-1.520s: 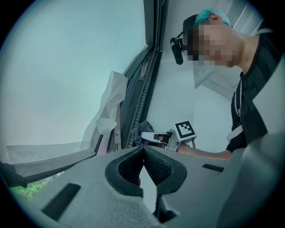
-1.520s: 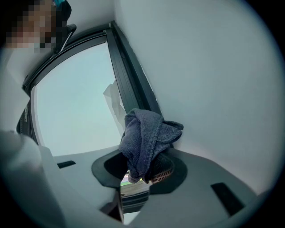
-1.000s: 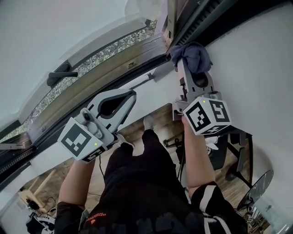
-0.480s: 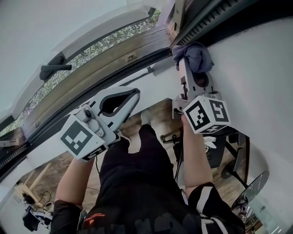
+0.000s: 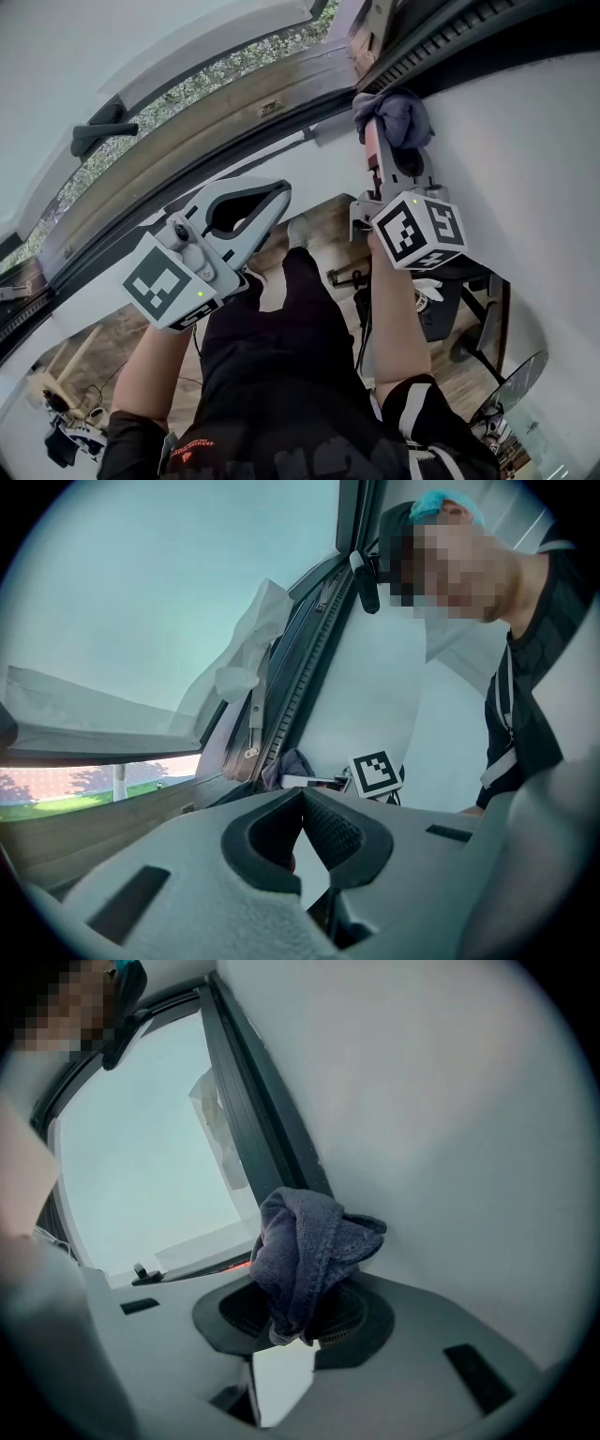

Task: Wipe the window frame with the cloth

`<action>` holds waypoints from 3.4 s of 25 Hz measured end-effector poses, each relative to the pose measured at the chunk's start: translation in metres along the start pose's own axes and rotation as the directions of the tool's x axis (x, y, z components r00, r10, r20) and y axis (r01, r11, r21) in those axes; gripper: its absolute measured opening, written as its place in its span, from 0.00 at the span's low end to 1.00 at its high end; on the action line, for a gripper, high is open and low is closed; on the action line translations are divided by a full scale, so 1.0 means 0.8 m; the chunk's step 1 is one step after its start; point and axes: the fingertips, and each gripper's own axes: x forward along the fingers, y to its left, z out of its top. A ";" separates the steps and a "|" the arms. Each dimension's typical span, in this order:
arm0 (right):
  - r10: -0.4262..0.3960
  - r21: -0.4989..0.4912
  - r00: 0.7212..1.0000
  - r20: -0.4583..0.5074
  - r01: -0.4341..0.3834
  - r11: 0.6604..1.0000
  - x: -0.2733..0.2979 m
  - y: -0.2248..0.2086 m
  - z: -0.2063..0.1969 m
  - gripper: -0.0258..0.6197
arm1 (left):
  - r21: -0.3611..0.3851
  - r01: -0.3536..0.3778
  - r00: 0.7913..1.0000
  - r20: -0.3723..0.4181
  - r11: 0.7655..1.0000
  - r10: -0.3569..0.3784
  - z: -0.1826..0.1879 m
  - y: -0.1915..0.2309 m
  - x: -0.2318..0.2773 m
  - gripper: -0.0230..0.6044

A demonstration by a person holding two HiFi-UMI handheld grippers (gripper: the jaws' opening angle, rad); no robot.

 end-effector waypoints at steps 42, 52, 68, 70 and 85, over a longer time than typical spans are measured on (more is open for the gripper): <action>-0.022 0.057 0.995 -0.099 0.027 0.998 0.040 -0.042 -0.102 0.20 | -0.052 -0.030 0.999 -0.037 0.998 0.028 -0.053 0.017 0.000 0.07; 0.011 0.061 0.993 -0.121 -0.004 0.998 0.045 -0.034 -0.108 0.20 | -0.056 -0.037 0.999 -0.033 0.998 0.035 -0.056 0.017 -0.005 0.07; 0.055 0.024 0.989 -0.137 -0.052 0.998 0.038 0.015 -0.119 0.20 | -0.061 -0.063 0.998 -0.018 0.996 0.062 -0.059 0.015 -0.045 0.07; 0.059 0.022 0.989 -0.138 -0.057 0.998 0.037 0.021 -0.121 0.20 | -0.062 -0.066 0.998 -0.016 0.996 0.066 -0.060 0.014 -0.051 0.07; 0.105 0.009 0.982 -0.158 -0.105 0.994 0.027 0.081 -0.144 0.20 | -0.063 -0.088 0.996 -0.001 0.994 0.088 -0.066 0.008 -0.101 0.07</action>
